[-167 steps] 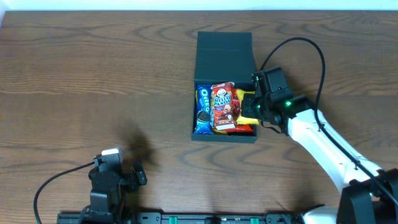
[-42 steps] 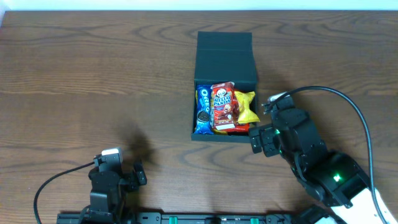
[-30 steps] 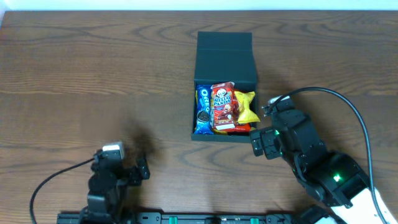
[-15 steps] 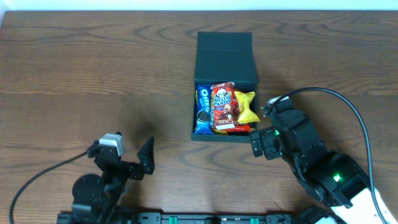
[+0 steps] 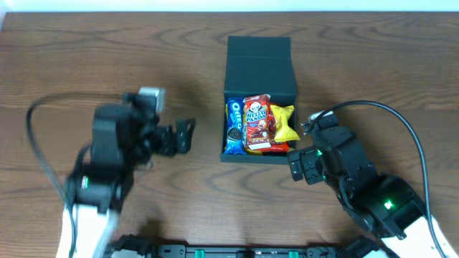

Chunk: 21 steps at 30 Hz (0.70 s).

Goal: Pack container
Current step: 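Raise the left arm and reach to the black box's lid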

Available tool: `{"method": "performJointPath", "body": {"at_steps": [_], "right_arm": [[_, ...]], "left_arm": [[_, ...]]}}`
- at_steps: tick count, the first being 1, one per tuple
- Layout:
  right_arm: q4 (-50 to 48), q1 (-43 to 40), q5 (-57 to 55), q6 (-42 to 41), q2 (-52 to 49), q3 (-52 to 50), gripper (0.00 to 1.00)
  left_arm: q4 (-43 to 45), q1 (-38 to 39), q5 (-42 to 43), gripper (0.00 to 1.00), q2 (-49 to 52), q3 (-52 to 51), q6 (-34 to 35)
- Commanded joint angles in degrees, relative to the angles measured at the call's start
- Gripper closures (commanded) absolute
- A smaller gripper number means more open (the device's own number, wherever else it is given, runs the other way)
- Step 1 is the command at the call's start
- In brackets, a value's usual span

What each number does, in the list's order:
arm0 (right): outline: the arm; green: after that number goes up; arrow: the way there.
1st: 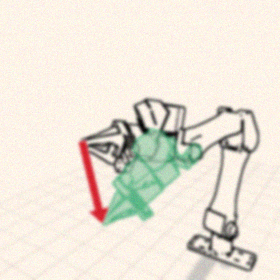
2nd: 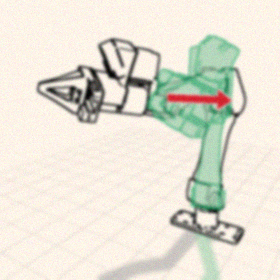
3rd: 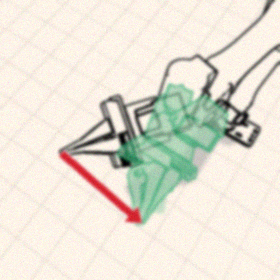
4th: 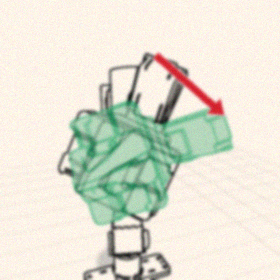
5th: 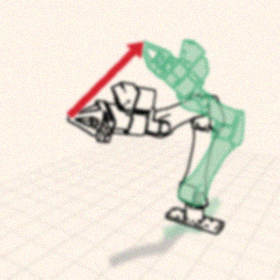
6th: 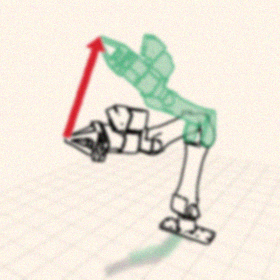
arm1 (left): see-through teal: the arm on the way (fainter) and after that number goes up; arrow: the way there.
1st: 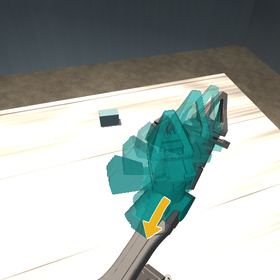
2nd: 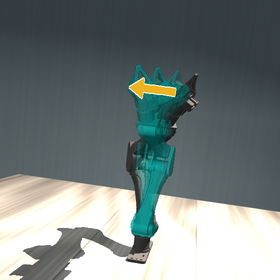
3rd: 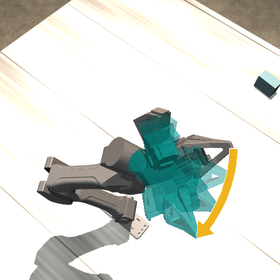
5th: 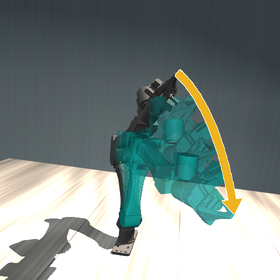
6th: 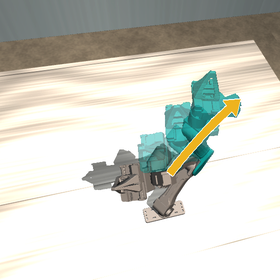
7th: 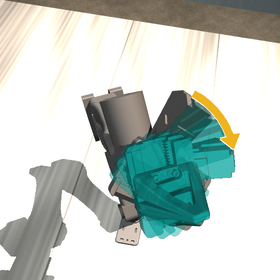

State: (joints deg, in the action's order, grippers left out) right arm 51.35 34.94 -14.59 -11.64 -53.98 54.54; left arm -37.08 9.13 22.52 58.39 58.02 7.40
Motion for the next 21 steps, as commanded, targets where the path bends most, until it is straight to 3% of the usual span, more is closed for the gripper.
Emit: {"method": "performJointPath", "body": {"at_steps": [1,7,9,12,17,21], "right_arm": [[-0.07,-0.79,0.0,0.11,0.09,-0.26,0.01],[0.55,-0.79,0.0,0.11,0.09,-0.26,0.01],[0.76,-0.79,0.0,0.11,0.09,-0.26,0.01],[0.79,-0.79,0.0,0.11,0.09,-0.26,0.01],[0.79,-0.79,0.0,0.11,0.09,-0.26,0.01],[0.94,-0.79,0.0,0.11,0.09,-0.26,0.01]], "left_arm": [[-4.9,0.11,6.1,0.05,9.27,9.73,-1.27],[-15.91,0.11,6.56,0.05,24.48,28.04,1.62],[-17.09,0.11,11.08,0.05,28.11,32.3,0.61],[-13.51,0.11,15.43,0.05,29.92,33.24,-0.39],[-12.96,-0.13,12.39,0.05,30.6,33.24,-1.18],[-12.37,-1.14,9.09,0.05,32.04,34.6,4.15]]}}
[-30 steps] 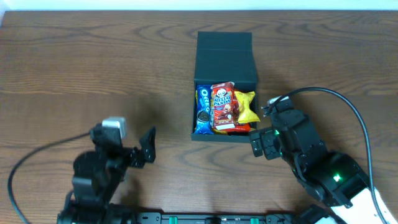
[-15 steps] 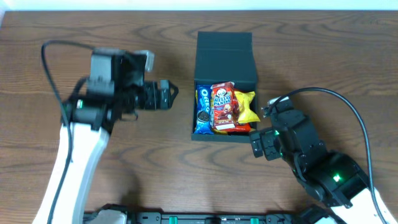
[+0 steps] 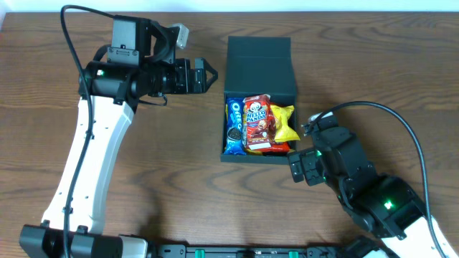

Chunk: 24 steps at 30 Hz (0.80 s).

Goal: Pack container
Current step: 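Raise the left arm and reach to the black box's lid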

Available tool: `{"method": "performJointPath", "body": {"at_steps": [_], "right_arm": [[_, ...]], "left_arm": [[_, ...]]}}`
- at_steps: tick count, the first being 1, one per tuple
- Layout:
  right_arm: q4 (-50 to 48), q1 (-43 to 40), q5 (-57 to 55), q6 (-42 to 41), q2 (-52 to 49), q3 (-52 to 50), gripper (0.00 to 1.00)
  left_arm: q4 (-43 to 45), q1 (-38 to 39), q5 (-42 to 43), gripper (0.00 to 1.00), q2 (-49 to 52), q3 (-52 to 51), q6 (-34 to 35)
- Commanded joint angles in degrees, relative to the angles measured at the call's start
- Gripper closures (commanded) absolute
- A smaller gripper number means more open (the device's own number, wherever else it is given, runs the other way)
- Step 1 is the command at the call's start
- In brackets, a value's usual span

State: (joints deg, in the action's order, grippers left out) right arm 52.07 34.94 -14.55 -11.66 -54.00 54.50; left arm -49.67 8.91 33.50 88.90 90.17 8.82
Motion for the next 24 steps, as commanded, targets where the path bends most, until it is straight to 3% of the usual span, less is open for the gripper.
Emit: {"method": "performJointPath", "body": {"at_steps": [1,6,13,18,24], "right_arm": [[0.24,-0.79,-0.04,0.11,0.11,-0.22,0.01],[0.26,-0.79,-0.02,0.11,0.11,-0.22,0.01],[0.42,-0.79,-0.04,0.11,0.11,-0.22,0.01],[0.42,-0.79,-0.04,0.11,0.11,-0.22,0.01],[0.37,-0.79,-0.07,0.11,0.11,-0.22,0.01]], "left_arm": [[0.15,-1.53,-0.83,0.05,2.84,3.72,3.21],[-3.32,-3.63,8.63,0.04,13.99,15.15,3.02],[-6.49,-3.76,10.01,0.05,29.92,33.77,5.49],[-3.89,-5.22,10.16,0.04,40.0,43.63,10.67],[5.49,-7.3,16.17,0.05,50.51,45.81,20.09]]}}
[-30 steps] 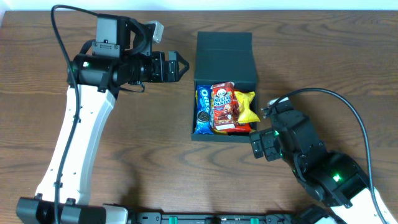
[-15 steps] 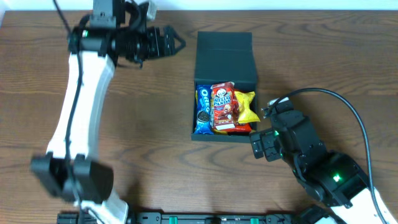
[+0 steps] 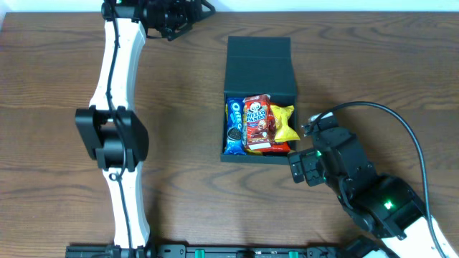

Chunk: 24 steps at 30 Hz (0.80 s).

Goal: Pack container
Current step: 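Raise the left arm and reach to the black box's lid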

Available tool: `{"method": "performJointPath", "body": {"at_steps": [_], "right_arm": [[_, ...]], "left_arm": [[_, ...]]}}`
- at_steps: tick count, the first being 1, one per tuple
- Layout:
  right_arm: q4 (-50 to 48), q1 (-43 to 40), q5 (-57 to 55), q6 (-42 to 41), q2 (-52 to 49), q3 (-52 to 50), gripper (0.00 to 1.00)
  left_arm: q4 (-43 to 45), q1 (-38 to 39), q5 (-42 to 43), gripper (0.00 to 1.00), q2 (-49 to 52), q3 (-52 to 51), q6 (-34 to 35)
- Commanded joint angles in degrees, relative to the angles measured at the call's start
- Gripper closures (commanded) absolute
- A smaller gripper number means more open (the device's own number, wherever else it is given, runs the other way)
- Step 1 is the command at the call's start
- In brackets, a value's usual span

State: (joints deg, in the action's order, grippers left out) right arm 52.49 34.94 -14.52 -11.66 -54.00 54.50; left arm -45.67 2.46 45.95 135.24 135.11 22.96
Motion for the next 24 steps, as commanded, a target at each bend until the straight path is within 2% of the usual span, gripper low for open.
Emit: {"method": "performJointPath", "body": {"at_steps": [1,6,13,24], "right_arm": [[-0.07,-0.79,-0.07,0.11,0.11,-0.22,0.01],[-0.42,-0.79,-0.09,-0.11,0.09,-0.22,0.01],[-1.42,-0.79,-0.09,-0.11,0.09,-0.22,0.01],[-1.44,-0.79,-0.07,-0.09,0.09,-0.22,0.01]], "left_arm": [[3.13,-0.92,4.7,0.05,5.84,0.87,7.1],[8.11,-0.48,6.67,0.04,11.17,0.87,11.32],[10.34,2.21,6.38,0.05,14.49,0.87,11.63],[7.8,6.05,-0.07,0.04,14.91,0.85,10.88]]}}
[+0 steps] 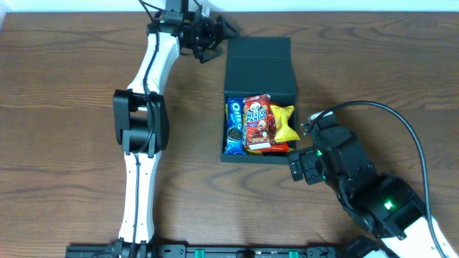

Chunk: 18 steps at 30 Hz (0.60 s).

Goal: Pack container
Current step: 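Raise the left arm and reach to the black box's lid, then grasp the lid edge with the left gripper and swing it over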

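Note:
In the overhead view a dark box (228, 156) stands mid-table with its lid (259, 63) folded back flat behind it. Inside lie a blue Oreo pack (234, 126), a red Hello Panda pack (258, 120) and a yellow snack bag (285, 123). My left arm is stretched far across the table; its gripper (218, 36) sits at the lid's far left corner, fingers spread with nothing in them. My right gripper (301, 163) rests low by the box's front right corner, and its fingers are too dark to read.
The brown wooden table (72, 107) carries only the box. The left arm's white links (140, 129) run from the front edge to the far edge, left of the box. A black cable (401, 125) loops over the right arm.
My left gripper has moved from the far edge, well left of the box, rightward to the lid's far left corner. The arm's elbow shifted right too. The right arm and the box contents are unchanged.
My left arm was folded low at the left of the table, its gripper pointing at the box. Then it was raised with the gripper left of the lid, then stretched to the far edge, and now it is at the lid's corner. The right arm stayed still.

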Available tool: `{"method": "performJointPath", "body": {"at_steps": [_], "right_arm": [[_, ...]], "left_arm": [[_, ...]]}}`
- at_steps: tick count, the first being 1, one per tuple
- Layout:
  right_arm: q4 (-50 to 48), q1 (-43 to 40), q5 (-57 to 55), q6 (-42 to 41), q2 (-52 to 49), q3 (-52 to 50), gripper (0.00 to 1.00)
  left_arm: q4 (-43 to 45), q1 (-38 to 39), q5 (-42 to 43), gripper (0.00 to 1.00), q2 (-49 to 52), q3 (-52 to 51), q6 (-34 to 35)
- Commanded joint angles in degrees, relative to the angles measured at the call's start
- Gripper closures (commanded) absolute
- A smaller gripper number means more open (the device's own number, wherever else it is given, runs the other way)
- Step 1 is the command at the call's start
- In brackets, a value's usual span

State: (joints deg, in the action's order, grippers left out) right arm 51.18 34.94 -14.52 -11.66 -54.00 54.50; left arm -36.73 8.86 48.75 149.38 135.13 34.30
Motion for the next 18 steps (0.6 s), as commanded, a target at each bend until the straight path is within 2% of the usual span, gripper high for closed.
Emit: {"method": "performJointPath", "body": {"at_steps": [1,8,18], "right_arm": [[-0.13,-0.79,-0.07,-0.09,0.09,-0.22,0.01],[0.02,-0.79,-0.07,-0.09,0.09,-0.22,0.01],[0.28,-0.79,-0.07,-0.09,0.09,-0.22,0.01]], "left_arm": [[-2.47,-0.35,-4.02,0.05,0.76,0.83,-0.48],[-8.52,-0.17,-6.99,0.05,0.87,0.83,-2.86],[-8.52,2.47,-7.45,0.05,1.05,0.79,-3.08]]}}
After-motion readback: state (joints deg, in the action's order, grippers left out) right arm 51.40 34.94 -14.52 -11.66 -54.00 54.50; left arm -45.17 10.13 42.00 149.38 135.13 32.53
